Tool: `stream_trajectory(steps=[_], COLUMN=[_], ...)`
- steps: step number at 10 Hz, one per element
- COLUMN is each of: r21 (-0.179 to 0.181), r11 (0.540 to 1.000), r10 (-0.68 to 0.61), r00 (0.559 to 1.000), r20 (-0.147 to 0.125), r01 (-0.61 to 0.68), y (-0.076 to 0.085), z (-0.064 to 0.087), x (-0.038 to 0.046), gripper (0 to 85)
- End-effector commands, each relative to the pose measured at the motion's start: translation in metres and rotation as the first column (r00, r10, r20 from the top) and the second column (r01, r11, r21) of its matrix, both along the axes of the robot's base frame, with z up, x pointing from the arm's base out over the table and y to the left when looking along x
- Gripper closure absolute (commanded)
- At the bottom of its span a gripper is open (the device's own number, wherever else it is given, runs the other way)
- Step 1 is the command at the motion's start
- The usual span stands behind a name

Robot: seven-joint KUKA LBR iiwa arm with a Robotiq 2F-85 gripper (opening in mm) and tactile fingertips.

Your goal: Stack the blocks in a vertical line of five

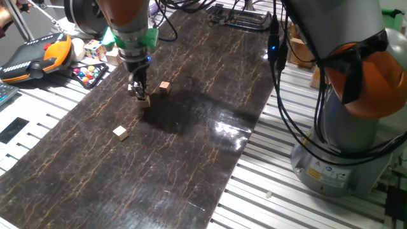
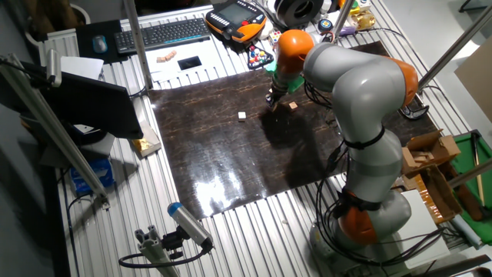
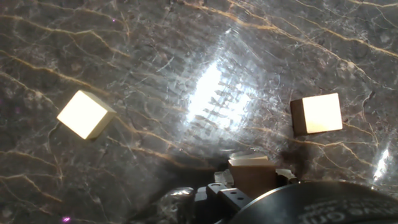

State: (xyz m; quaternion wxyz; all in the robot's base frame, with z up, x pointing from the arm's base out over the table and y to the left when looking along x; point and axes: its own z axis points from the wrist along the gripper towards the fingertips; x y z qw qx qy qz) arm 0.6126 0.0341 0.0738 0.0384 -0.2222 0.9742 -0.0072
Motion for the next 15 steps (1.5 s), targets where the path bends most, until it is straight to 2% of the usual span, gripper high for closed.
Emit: stream_trajectory(steps=[1,3,6,8,9,11,15], r21=[0.000,-0.009,-0.003,-0.024,-0.015,-0.005,-0.014], r11=[1.000,1.000,1.000,1.000,1.000,1.000,1.000], r10=[0.000,0.000,0.000,-0.001,-0.001,0.000,-0.001], r00=[1.000,1.000,1.000,0.999,0.999,0.998,0.999], r20=[-0.004,-0.009,-0.024,-0.050,-0.055,-0.058,-0.045], r01=[0.000,0.000,0.000,0.000,0.000,0.000,0.000], y=[-0.0008,-0.0018,-0.0017,-0.0017,-0.0017,-0.0017,-0.0026], z=[0.0001,0.0005,0.0000,0.0000,0.0000,0.0000,-0.0002], x=[0.0004,0.0007,0.0007,0.0007,0.0007,0.0007,0.0015], gripper=[84.0,84.0,84.0,84.0,84.0,84.0,84.0])
